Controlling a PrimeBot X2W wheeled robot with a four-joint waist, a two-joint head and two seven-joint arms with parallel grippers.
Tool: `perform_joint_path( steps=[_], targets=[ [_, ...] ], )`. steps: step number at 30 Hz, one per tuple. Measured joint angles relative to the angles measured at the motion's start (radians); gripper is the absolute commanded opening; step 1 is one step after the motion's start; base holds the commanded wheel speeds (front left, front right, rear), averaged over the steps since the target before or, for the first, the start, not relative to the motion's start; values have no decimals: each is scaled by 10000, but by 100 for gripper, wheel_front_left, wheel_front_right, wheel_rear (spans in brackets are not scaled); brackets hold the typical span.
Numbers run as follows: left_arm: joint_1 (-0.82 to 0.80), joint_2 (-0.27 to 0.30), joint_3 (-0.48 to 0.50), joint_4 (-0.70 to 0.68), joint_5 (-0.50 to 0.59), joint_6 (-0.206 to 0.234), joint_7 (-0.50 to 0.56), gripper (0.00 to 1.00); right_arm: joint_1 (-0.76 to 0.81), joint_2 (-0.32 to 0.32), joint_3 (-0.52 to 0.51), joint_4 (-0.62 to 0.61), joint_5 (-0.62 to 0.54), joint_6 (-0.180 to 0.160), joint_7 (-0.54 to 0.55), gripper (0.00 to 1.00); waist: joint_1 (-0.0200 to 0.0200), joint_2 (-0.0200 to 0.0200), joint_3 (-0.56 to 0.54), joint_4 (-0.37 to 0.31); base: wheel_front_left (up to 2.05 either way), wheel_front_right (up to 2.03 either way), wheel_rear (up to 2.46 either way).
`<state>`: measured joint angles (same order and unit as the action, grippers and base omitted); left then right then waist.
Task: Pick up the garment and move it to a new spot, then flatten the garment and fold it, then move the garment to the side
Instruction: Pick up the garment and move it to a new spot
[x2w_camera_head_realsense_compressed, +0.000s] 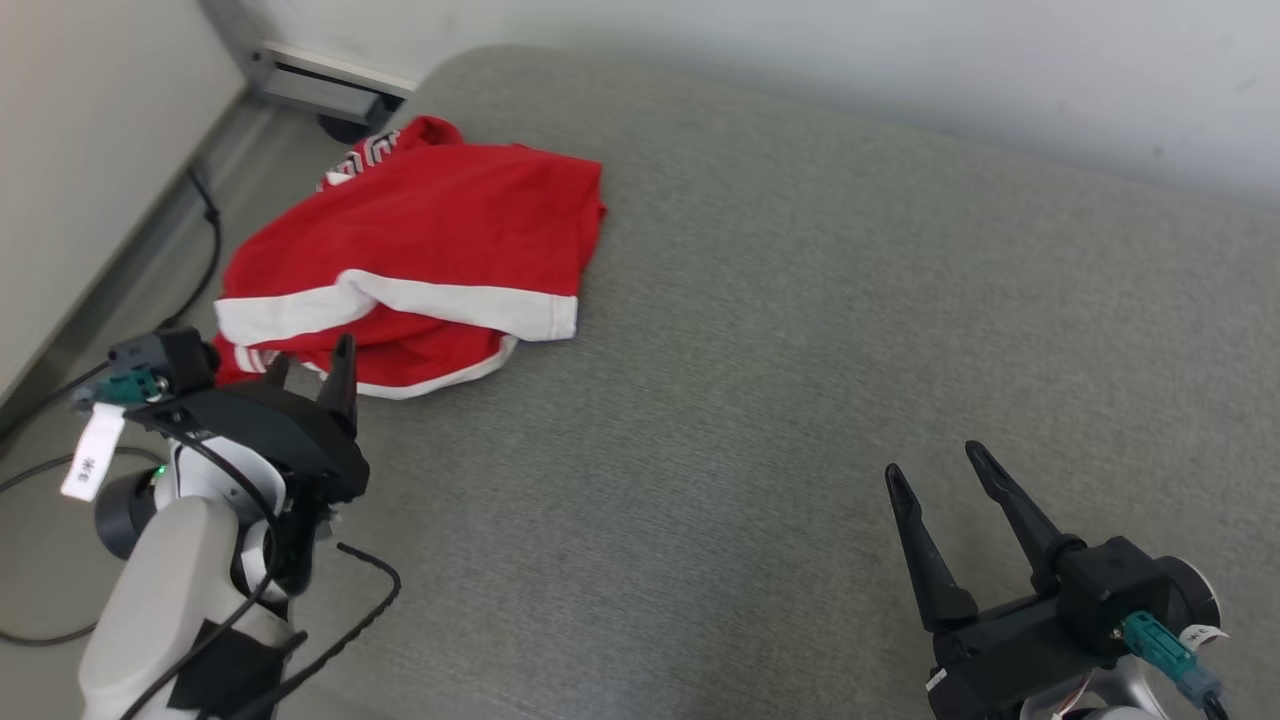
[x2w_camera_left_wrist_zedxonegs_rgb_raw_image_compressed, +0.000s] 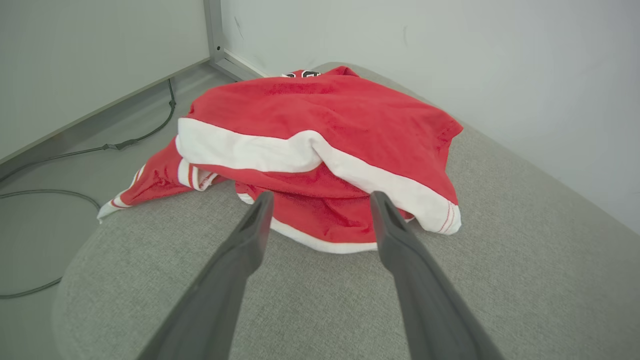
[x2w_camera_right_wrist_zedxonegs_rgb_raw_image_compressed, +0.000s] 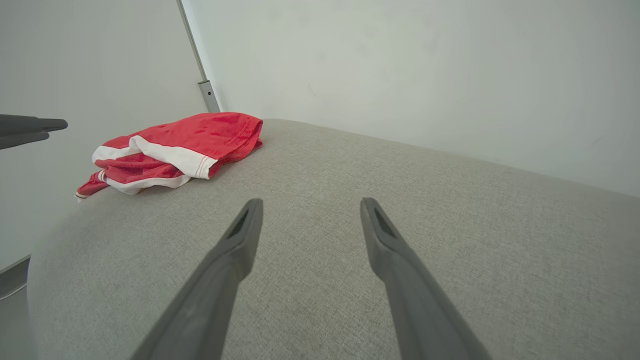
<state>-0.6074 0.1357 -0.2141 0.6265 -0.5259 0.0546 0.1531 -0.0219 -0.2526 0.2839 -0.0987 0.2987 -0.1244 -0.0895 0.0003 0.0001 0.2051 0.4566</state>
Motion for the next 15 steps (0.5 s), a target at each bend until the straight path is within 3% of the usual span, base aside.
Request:
perform_joint_path(
  steps=[15],
  targets=[
    [-1250, 435, 577, 894, -100, 339, 405, 100, 183, -410, -585, -2422, -717, -2, 1168, 100, -1, 0, 1693, -1696, 0, 0, 0]
  ],
)
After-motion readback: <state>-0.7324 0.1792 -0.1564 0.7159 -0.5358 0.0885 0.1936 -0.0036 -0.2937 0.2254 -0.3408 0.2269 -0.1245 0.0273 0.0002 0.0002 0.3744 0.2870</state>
